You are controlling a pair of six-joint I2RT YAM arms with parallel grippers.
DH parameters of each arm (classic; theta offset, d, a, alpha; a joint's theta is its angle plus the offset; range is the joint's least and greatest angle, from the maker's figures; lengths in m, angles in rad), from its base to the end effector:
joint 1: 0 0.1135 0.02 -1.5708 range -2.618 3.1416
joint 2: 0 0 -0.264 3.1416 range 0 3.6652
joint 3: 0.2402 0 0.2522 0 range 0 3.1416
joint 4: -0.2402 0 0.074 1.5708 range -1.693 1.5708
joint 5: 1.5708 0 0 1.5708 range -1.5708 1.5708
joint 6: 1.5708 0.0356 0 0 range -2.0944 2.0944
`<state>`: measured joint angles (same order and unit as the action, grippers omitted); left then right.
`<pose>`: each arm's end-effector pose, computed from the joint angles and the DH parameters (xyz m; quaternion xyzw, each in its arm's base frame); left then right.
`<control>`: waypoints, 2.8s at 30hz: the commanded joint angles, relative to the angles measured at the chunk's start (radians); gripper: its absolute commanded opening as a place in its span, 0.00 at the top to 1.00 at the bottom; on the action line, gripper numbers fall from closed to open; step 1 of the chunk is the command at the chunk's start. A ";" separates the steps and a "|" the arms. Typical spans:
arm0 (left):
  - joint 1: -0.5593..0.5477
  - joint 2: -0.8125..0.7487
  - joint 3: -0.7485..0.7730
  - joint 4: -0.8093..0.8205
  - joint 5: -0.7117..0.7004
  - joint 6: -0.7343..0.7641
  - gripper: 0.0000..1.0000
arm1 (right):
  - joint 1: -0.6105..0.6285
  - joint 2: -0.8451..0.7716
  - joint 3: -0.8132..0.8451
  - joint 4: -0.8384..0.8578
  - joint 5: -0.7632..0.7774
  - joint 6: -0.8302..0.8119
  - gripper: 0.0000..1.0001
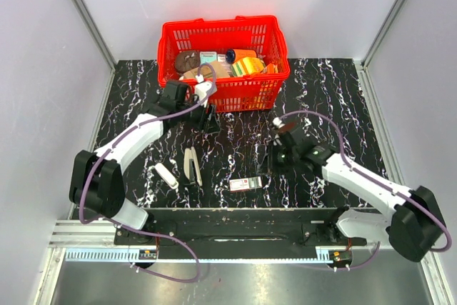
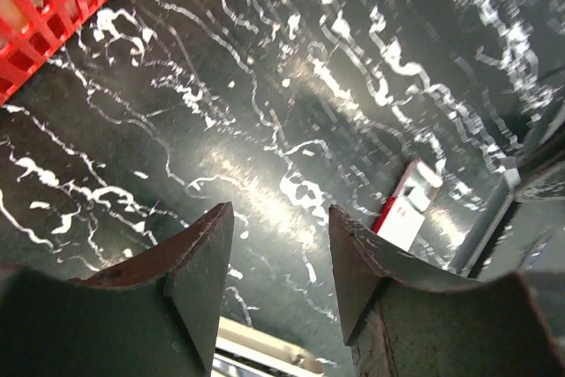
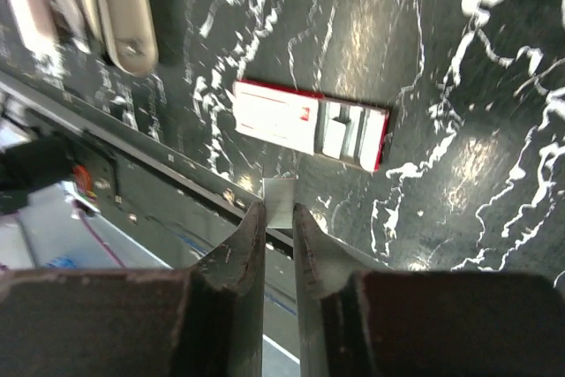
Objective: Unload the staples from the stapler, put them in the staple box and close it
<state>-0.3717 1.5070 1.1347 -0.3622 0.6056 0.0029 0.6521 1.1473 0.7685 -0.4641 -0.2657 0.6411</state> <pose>0.2999 -0.1387 0.2745 0.2814 0.8345 -0.3390 0.3311 0.1798 0.1491 0.2384 -0.0522 0.9260 0.3114 0.2070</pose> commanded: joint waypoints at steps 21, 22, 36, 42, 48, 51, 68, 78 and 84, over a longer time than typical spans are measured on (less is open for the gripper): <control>-0.059 -0.085 -0.118 -0.076 -0.015 0.250 0.37 | 0.251 0.377 0.192 -0.128 0.345 0.048 1.00; -0.061 -0.093 -0.122 -0.080 -0.015 0.253 0.36 | 0.251 0.382 0.192 -0.128 0.349 0.046 1.00; -0.059 -0.120 -0.145 -0.080 -0.023 0.264 0.36 | 0.259 0.399 0.173 -0.128 0.338 0.065 0.99; -0.061 -0.128 -0.145 -0.081 -0.020 0.263 0.35 | 0.264 0.404 0.158 -0.122 0.335 0.069 0.95; -0.059 -0.134 -0.147 -0.081 -0.020 0.259 0.35 | 0.264 0.420 0.155 -0.127 0.336 0.055 0.93; -0.061 -0.137 -0.147 -0.083 -0.018 0.261 0.36 | 0.264 0.413 0.140 -0.123 0.344 0.060 0.92; -0.059 -0.149 -0.148 -0.090 -0.010 0.255 0.35 | 0.262 0.428 0.153 -0.137 0.378 0.045 0.84; -0.061 -0.162 -0.150 -0.100 -0.001 0.253 0.35 | 0.264 0.445 0.176 -0.139 0.388 0.038 0.68; -0.062 -0.165 -0.156 -0.106 0.000 0.256 0.35 | 0.262 0.443 0.190 -0.151 0.399 0.034 0.59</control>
<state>-0.4305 1.3823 0.9867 -0.4782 0.5755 0.2474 0.9054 1.5867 0.9169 -0.5995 0.0879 0.6849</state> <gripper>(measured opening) 0.649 0.388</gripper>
